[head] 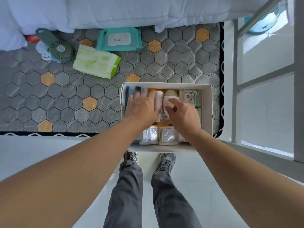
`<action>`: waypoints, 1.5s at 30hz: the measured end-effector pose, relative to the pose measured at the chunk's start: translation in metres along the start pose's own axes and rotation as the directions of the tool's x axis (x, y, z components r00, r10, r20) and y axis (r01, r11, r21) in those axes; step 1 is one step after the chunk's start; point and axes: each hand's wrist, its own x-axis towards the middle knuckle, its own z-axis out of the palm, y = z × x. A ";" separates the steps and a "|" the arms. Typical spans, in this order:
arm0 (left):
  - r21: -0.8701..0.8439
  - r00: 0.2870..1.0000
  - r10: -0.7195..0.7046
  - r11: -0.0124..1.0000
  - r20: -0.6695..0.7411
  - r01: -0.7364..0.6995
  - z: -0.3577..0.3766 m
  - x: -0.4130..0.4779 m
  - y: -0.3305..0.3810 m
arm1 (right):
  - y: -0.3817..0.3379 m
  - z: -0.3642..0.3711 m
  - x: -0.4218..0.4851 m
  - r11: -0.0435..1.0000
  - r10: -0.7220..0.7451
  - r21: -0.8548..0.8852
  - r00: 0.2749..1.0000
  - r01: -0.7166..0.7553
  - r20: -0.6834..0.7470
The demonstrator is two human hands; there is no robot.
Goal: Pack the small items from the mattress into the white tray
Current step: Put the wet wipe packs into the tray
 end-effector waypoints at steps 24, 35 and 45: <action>-0.493 0.811 -0.578 0.682 0.088 0.540 -0.032 0.027 -0.186 | -0.123 0.018 0.101 0.997 -0.063 0.041 0.998 0.064 -0.017; -0.658 0.764 -0.599 0.478 0.239 0.581 -0.038 0.091 -0.280 | -0.166 0.097 0.203 0.585 0.498 0.338 0.655 -0.737 0.568; -0.719 0.705 -0.513 0.221 0.490 0.659 -0.035 0.140 -0.313 | -0.179 0.131 0.229 0.395 0.429 0.421 0.569 -0.817 0.701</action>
